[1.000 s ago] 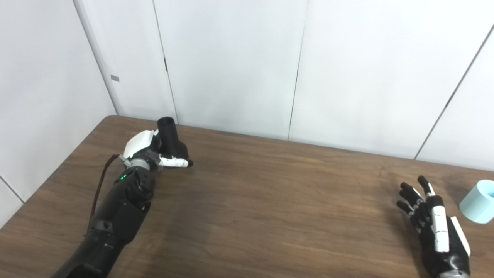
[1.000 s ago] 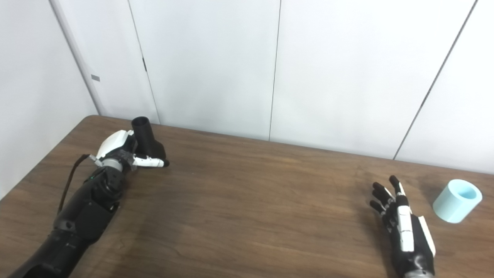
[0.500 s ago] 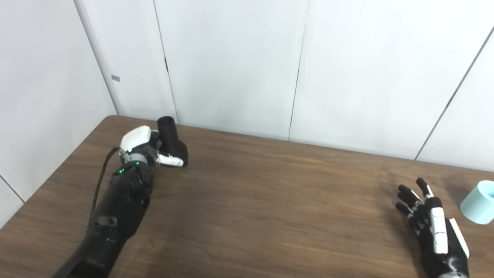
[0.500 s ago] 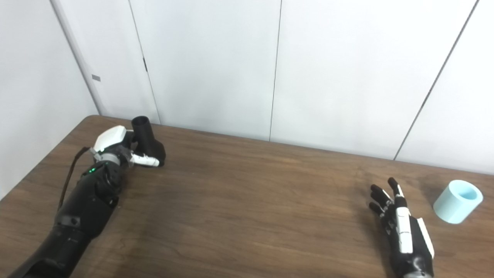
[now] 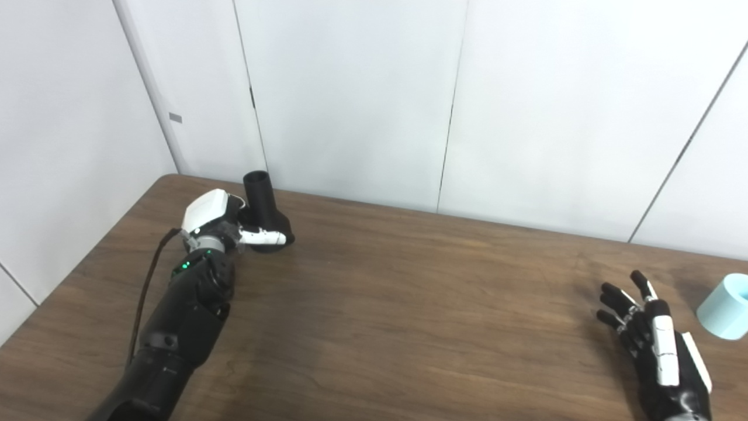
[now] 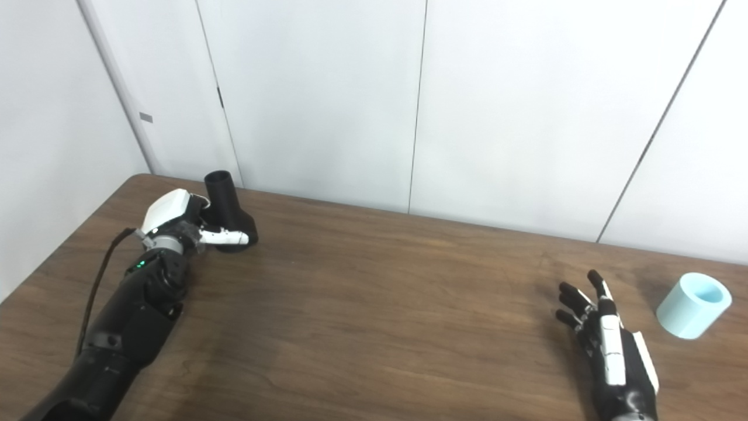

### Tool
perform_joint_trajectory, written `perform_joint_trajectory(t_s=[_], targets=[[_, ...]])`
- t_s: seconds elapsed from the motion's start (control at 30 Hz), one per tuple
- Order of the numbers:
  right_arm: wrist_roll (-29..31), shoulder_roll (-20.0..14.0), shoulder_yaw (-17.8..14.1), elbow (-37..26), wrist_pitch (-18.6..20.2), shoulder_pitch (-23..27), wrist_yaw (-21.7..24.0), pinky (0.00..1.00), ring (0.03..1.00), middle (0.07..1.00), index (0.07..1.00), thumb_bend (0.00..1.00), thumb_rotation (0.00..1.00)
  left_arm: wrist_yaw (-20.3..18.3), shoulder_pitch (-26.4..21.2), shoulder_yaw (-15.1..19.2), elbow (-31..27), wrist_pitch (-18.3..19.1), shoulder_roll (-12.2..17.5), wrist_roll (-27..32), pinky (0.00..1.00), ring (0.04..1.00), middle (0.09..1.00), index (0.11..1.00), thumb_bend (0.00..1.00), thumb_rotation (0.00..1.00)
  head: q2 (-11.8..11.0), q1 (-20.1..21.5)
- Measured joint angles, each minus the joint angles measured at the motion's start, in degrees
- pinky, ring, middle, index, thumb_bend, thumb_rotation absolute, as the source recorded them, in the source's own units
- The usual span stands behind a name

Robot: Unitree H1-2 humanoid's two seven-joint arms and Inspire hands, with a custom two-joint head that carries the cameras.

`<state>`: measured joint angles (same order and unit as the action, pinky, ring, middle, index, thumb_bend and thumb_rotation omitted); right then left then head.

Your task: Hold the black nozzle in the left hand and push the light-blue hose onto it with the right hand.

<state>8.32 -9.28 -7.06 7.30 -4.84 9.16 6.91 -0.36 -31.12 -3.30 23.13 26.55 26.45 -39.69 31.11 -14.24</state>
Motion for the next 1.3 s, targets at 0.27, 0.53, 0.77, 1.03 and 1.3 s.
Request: perform_joint_trajectory(t_s=[0.27,0.53,0.77,1.03,1.3], targets=[[-0.39,0.00,-0.04,-0.24,-0.01,-0.22,-0.08,0.82,0.866,0.835,0.960,0.41,1.00,2.38,0.30,-1.60,-0.03,-0.35,0.00,0.77,0.66,0.682,0.649,0.483,0.52,0.05,0.09,0.00],[-0.43,0.08,-0.09,-0.57,-0.02,-0.48,-0.18,0.78,0.851,0.824,0.953,0.40,1.00,3.23,1.42,-3.82,-1.90,-0.41,0.19,0.49,0.61,0.650,0.631,0.484,0.52,0.04,0.53,0.35],[-0.83,0.19,0.05,-1.08,0.20,-0.76,-0.36,0.79,0.859,0.836,0.940,0.41,1.00,3.73,4.78,-7.19,-7.71,-0.36,0.22,-1.91,0.54,0.619,0.600,0.484,0.52,0.04,1.23,1.67],[-0.49,1.17,0.04,-2.93,1.27,-1.10,-0.48,0.79,0.846,0.816,0.926,0.41,1.00,0.46,8.71,-11.76,-17.01,-0.31,-0.76,-5.40,0.40,0.523,0.537,0.465,0.52,0.00,2.28,4.74],[0.34,0.93,-0.52,-8.09,4.61,-1.29,-0.88,0.85,0.888,0.847,0.931,0.40,1.00,-1.12,13.47,-15.23,-25.85,-2.24,-3.31,-7.20,0.30,0.396,0.411,0.496,0.52,0.00,4.22,8.52]])
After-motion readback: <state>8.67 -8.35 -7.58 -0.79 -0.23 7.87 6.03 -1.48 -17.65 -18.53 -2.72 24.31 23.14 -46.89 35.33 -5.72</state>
